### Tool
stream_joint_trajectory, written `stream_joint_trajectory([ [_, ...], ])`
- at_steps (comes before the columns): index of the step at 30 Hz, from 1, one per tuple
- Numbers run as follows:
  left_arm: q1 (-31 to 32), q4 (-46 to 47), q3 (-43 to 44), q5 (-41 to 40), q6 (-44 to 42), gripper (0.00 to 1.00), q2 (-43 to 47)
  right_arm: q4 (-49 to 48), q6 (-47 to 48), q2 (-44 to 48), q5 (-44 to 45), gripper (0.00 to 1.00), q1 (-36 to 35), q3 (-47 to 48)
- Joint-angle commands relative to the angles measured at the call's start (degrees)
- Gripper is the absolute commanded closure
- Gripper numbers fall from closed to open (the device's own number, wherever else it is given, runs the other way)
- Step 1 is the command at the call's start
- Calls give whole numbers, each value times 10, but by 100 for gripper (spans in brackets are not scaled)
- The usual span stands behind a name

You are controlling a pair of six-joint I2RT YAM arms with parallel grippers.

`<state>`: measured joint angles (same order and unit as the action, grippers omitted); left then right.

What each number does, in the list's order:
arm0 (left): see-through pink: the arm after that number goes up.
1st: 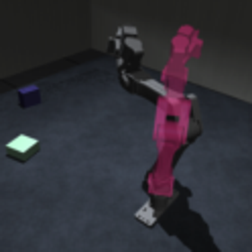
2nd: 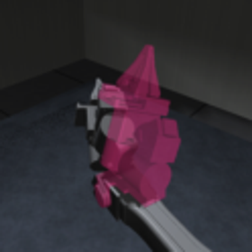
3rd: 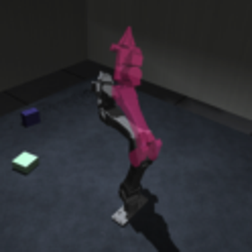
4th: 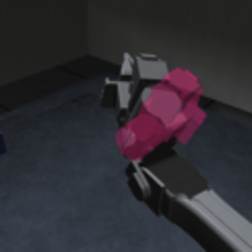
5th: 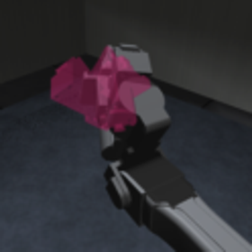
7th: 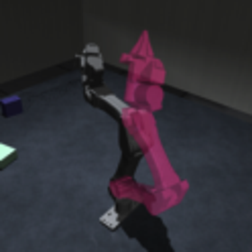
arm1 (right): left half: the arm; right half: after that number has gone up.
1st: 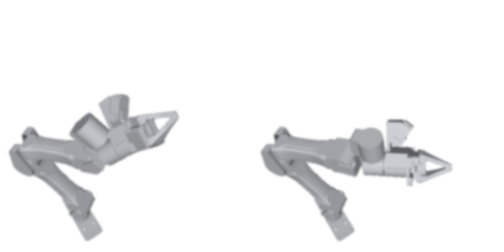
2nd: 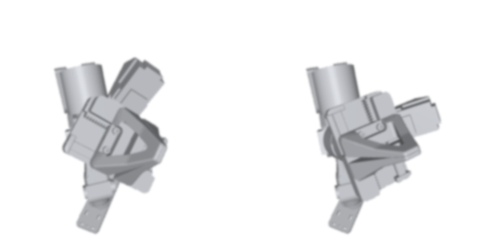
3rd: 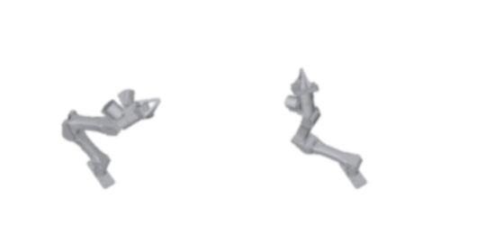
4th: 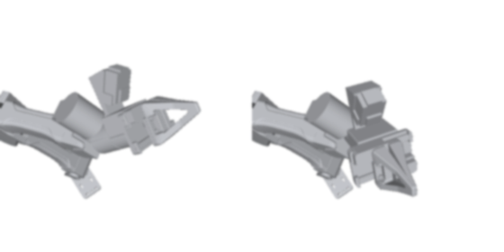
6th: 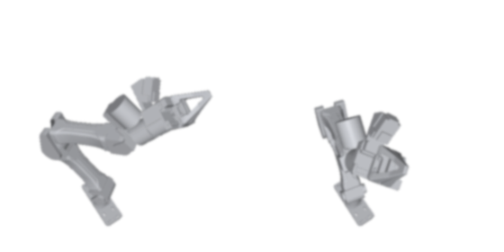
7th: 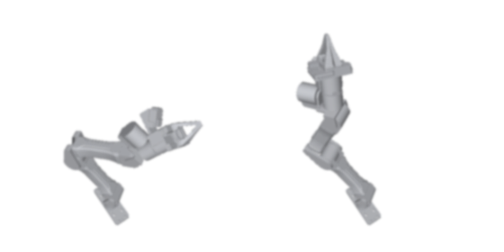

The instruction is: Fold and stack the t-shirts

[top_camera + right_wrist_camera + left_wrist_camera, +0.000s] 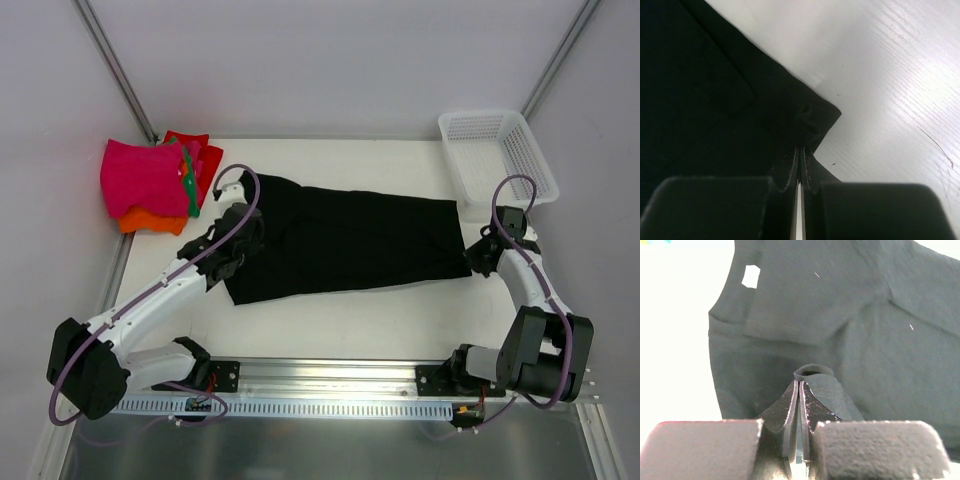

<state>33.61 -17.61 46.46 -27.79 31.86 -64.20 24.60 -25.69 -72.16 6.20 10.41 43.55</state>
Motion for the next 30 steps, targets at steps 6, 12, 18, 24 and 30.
stream_joint_trajectory([
  [6,-16,-18,57,-119,-34,100,29,-32,-13,-25,12,100,2,48],
  [12,-26,-22,106,-158,-51,100,1,-35,-13,-92,-9,99,-4,97],
  [18,-42,-15,171,-163,-80,100,-51,-53,-16,-157,-27,100,-20,138],
  [24,-72,5,182,-162,-97,100,-91,-62,-14,-192,-29,100,-32,175],
  [30,-101,34,176,-135,-108,100,-112,-59,-10,-202,-22,99,-38,204],
])
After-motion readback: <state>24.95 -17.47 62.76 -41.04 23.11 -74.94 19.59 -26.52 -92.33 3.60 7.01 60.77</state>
